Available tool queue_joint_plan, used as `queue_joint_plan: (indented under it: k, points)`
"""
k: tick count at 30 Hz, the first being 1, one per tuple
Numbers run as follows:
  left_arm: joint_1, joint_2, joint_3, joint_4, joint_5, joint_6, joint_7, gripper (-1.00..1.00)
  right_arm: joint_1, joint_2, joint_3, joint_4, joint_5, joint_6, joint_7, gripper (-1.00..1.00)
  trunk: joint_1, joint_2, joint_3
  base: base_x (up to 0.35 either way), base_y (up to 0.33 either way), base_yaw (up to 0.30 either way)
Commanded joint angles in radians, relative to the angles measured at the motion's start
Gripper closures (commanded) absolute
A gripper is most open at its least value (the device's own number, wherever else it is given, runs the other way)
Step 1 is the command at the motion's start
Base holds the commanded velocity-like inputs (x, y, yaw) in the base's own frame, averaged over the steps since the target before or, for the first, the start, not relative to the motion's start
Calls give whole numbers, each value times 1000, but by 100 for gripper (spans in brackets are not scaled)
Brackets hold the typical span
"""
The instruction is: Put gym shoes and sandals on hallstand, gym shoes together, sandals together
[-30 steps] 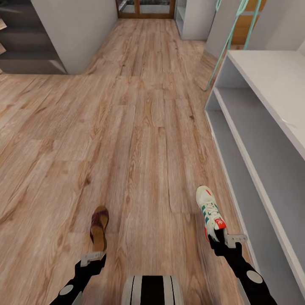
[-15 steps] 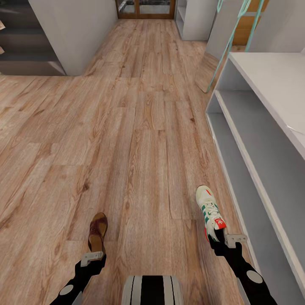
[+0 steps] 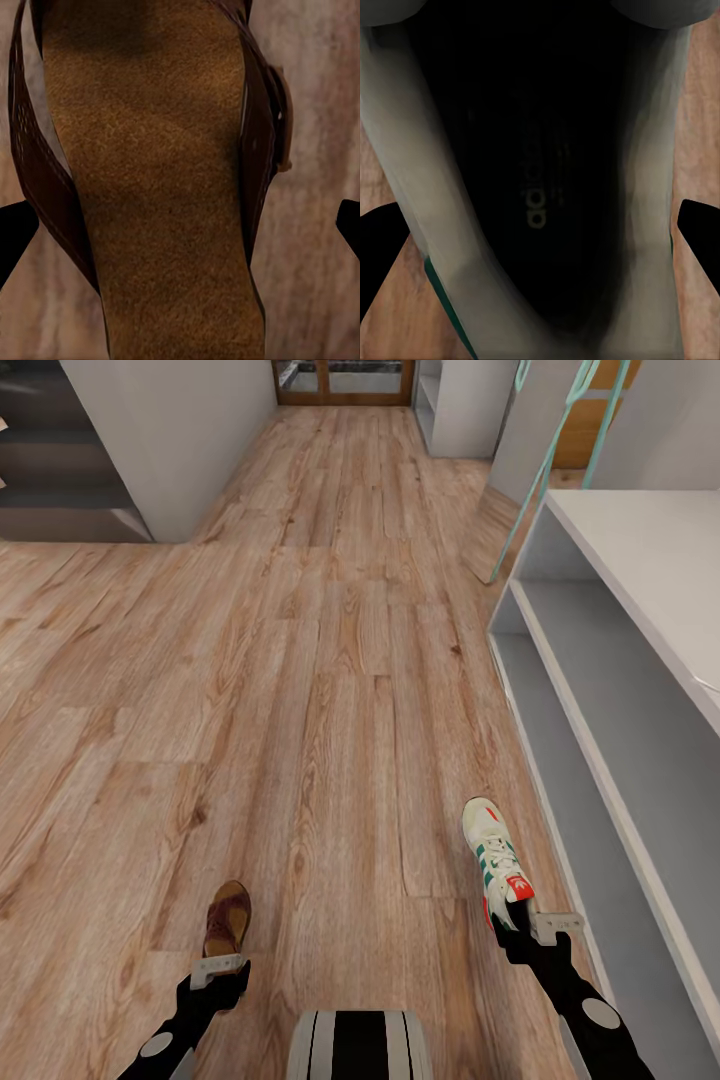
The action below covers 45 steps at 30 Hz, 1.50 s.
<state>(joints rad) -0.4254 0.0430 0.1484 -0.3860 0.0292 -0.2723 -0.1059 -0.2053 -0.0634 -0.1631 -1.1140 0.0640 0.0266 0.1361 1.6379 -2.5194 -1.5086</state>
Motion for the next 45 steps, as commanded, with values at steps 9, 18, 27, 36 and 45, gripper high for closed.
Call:
queue_joint_plan:
  k: [9, 18, 27, 36, 45]
  points:
    - [1, 0, 8, 0, 10, -24, -9, -100, 0, 0, -3, -1, 7, 3, 7, 100, 0, 0, -1, 9, 0, 0]
    - [2, 0, 14, 49, 15, -128, -6, -100, 0, 0, -3, -1, 7, 4, 7, 100, 0, 0, -3, 0, 0, 0]
    - [2, 0, 21, 85, 15, -143, -6, -100, 0, 0, -3, 0, 7, 4, 7, 100, 3, -2, -36, 0, 0, 0]
    - [2, 0, 21, 85, 15, -143, -6, -100, 0, 0, -3, 0, 7, 4, 7, 100, 3, -2, -37, 0, 0, 0]
    - [2, 0, 22, 84, 15, -143, -6, -100, 0, 0, -3, -1, 7, 4, 7, 100, 6, -3, -60, 0, 0, 0]
